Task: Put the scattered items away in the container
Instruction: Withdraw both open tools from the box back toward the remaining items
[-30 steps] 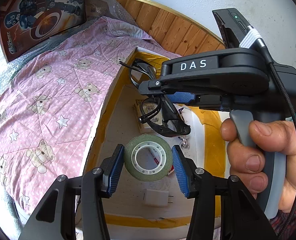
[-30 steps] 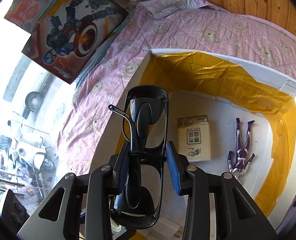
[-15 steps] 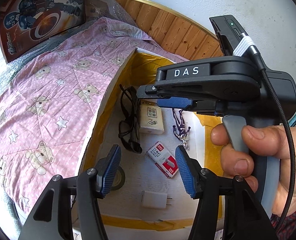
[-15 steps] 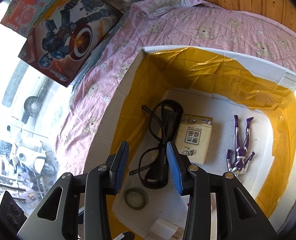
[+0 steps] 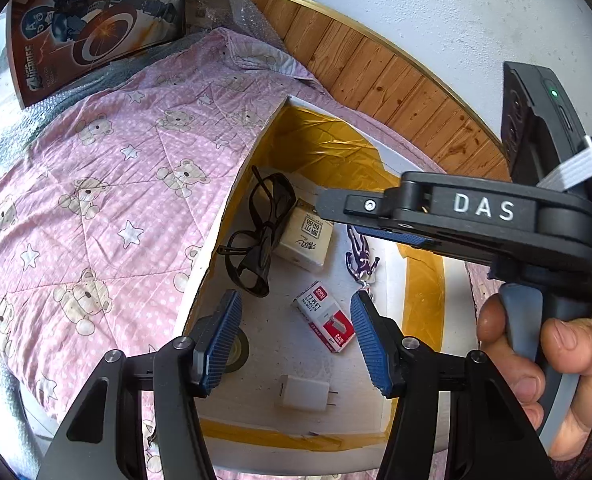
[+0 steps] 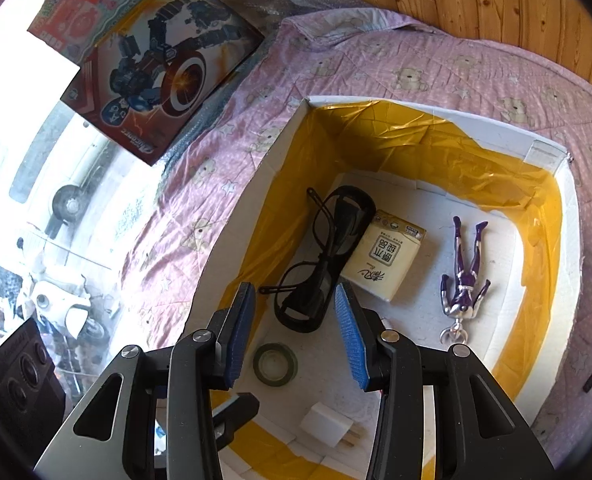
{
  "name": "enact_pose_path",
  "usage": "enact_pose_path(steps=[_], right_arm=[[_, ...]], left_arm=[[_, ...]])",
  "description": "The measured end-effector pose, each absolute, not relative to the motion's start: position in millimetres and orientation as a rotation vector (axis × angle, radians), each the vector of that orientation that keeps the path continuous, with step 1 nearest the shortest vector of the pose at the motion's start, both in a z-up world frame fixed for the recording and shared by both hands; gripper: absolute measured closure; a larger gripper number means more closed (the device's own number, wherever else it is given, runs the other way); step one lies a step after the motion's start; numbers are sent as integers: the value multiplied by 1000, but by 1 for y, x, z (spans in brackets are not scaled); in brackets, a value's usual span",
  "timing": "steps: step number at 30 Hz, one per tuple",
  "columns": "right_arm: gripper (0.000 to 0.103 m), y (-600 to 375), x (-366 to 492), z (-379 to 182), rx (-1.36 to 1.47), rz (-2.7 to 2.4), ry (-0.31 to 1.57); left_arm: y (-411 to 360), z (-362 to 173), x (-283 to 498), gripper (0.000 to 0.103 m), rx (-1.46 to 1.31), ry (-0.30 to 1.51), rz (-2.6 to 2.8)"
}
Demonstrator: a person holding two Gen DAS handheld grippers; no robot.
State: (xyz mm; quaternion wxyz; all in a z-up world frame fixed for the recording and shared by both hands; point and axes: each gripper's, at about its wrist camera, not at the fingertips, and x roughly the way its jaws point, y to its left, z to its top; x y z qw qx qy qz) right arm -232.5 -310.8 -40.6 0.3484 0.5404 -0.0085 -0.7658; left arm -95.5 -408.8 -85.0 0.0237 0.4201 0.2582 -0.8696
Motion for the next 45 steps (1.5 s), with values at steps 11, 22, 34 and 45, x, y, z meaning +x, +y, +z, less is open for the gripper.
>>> enact_pose_path(steps=[11,22,34,45], right_arm=[[58,-279,-192,-13,1313,-2073,34],[58,-238,-150,12,1239,-2140,15],[58,-191,-118,29,1183,-2202,-38],[58,-142,-92,29,1164,-2277,-87]], left_arm=[[-393,-63,-73,45,1284,785,-2723],[-353,-32,-51,45,1262,688,-2810],[-311,-11,-29,45,1266,590,-2880],[-271,-2,-19,45,1291,503,-2941]])
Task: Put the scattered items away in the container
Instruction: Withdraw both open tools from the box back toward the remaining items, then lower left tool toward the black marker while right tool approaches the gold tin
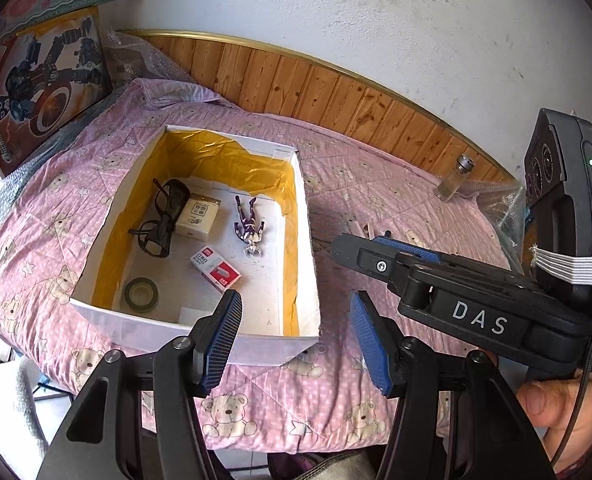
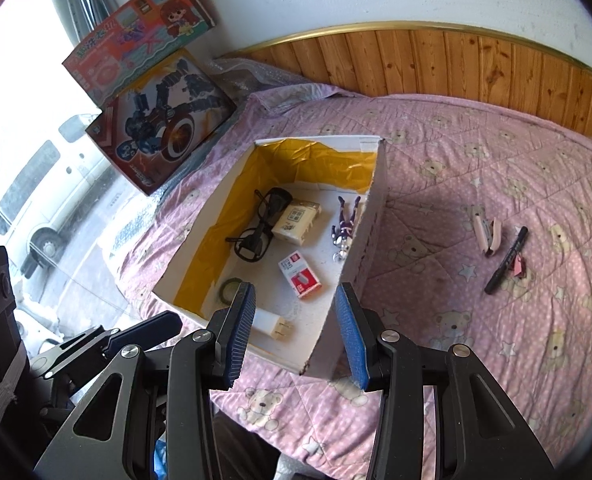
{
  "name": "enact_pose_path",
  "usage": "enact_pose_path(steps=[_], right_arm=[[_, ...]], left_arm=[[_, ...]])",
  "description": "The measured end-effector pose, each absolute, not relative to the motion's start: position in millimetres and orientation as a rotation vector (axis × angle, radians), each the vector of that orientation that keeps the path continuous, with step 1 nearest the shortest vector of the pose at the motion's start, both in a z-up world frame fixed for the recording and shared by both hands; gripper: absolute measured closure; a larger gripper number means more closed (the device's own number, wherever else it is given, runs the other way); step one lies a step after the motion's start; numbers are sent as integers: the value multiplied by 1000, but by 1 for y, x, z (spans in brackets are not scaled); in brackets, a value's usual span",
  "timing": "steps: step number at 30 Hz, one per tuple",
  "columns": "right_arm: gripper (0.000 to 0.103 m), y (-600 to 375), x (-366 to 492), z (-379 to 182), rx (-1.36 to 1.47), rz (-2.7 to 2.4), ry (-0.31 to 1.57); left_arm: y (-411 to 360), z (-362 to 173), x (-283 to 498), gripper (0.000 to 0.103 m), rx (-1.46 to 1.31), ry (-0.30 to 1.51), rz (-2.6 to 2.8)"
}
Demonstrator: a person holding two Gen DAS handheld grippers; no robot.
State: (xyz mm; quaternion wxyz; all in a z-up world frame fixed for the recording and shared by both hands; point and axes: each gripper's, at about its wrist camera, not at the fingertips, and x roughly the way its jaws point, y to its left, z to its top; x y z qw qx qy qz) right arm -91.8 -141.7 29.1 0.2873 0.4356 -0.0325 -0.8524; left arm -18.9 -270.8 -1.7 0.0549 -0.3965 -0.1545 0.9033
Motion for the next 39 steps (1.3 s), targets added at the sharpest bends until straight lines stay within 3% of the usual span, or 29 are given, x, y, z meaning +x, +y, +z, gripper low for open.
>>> enact_pose_path(steps=[18,39], right_arm=[[58,-47,-65,19,1168,-2395,-228],[58,117,-62,-25,1294,-2583,-623]], left_arm=[[-193,4,-13,45,-1209,-286,2658],[-98,-15,-62,45,-1239,-126,2521]])
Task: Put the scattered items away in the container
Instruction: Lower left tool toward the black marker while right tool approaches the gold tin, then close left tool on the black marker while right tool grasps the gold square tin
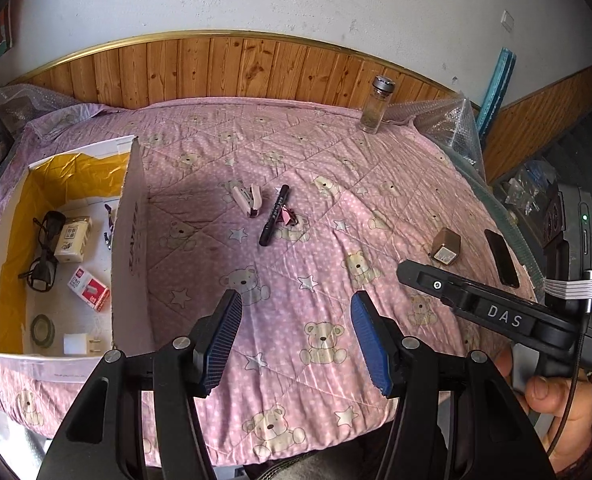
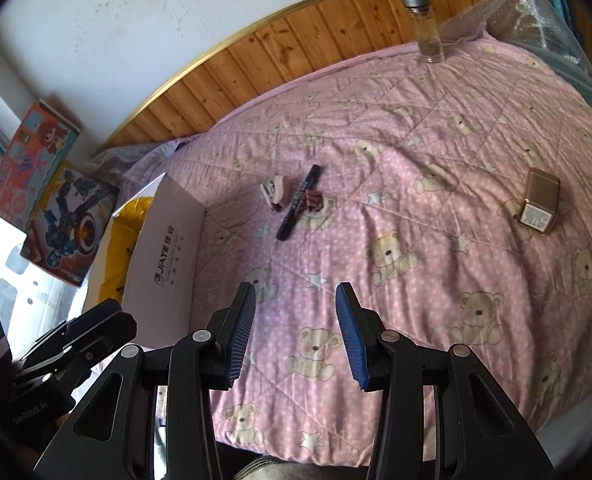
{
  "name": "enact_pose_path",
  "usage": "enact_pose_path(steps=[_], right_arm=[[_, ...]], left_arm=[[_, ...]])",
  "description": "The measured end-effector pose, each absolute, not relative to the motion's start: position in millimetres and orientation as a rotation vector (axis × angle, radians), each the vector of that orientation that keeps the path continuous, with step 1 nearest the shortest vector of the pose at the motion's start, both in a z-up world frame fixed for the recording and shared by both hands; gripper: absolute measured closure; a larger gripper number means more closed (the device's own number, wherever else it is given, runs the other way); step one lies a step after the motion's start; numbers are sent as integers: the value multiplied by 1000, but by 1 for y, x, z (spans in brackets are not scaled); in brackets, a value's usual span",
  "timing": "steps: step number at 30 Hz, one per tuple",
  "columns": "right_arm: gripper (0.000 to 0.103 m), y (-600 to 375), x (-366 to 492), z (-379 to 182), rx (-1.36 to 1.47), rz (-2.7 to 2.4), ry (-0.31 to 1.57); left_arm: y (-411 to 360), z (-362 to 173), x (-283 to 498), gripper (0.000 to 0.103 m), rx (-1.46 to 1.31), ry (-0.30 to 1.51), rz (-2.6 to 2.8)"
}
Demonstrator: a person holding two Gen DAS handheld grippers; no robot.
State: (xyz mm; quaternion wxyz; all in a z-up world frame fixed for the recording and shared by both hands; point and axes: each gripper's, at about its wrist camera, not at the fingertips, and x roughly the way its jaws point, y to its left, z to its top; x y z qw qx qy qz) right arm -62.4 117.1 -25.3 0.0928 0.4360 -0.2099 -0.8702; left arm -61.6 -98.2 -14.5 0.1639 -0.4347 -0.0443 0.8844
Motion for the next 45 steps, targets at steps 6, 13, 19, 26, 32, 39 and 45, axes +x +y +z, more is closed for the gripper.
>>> enact_pose_path(steps=[6,13,19,26,32,39,45], right_arm=[[55,174,-65,-38,1326,-2713,-759],[51,232,-77,-54,1388,-2878,-843],[50,262,-95,-77,1490,-2921,-870],[44,285,-116,-86,1556,-3022,-786],[42,298,-139,-95,1613,-3065,-704],[41,307,-162,-125,1723,-3029,-664],[42,308,-166,-145,1758,-2989,-671]], left_arm=[[-82,-36,-97,45,-1276,-115,2498],[-72,-66,-142,45,-1326,-143,2463],[-68,-99,-185,45,-1387,-166,2447],[-65,-136,-227,45,-1444,-165,2426],[-66,-159,-257,45,-1455,-155,2446],[-60,-182,-274,47,-1423,-83,2472],[-44,-185,-269,80,-1335,116,2508]])
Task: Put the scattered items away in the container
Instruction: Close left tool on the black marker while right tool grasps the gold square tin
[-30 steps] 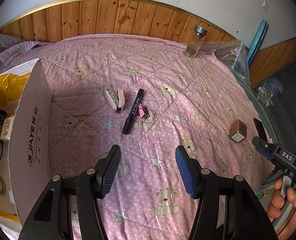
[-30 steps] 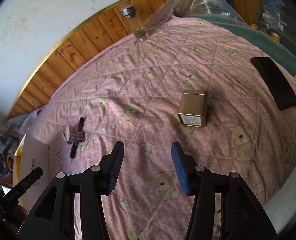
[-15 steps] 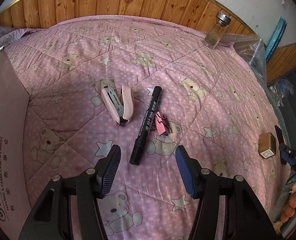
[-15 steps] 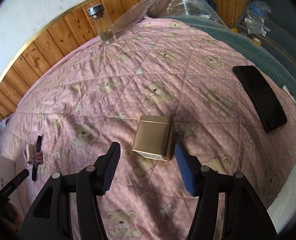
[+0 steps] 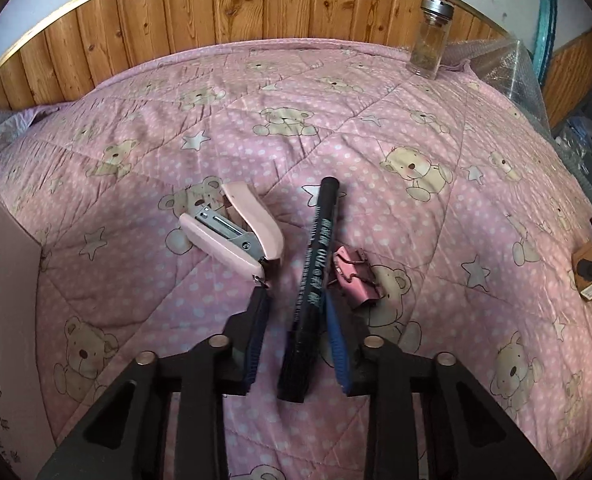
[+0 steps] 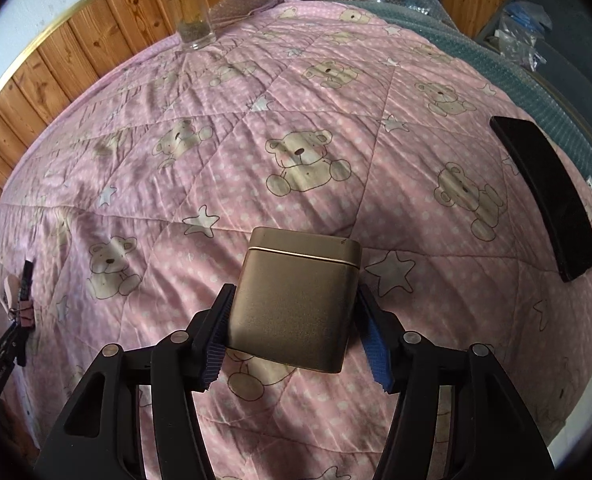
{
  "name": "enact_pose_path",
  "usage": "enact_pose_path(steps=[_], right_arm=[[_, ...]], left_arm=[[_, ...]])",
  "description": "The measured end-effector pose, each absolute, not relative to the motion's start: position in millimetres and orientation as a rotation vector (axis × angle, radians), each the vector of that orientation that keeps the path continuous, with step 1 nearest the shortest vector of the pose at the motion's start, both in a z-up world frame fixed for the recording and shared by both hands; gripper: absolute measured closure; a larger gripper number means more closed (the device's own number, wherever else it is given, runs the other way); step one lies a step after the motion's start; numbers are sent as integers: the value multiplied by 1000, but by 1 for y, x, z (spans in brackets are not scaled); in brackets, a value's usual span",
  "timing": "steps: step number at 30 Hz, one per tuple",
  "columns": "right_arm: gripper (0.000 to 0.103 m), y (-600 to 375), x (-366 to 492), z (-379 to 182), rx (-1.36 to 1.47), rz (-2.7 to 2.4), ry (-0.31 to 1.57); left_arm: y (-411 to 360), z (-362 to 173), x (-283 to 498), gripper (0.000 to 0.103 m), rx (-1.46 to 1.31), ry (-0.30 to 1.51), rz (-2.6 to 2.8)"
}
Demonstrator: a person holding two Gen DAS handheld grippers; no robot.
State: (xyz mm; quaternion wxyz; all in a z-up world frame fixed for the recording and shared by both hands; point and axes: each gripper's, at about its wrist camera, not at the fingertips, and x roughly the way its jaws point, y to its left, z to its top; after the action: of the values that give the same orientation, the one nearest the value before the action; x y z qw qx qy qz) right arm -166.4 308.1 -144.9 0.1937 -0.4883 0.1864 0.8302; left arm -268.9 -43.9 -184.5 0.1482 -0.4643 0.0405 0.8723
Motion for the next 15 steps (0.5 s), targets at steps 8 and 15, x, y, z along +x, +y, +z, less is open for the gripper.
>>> enact_pose_path(steps=[8,15], right_arm=[[52,314,-160,-142,-1335,2361,523],[53,314,-149,-122,-1276,2404,551]], left_arm=[[-51,-178,-264,88,-1334,14,2488],[-60,-149,-250,88,-1285,-64,2503]])
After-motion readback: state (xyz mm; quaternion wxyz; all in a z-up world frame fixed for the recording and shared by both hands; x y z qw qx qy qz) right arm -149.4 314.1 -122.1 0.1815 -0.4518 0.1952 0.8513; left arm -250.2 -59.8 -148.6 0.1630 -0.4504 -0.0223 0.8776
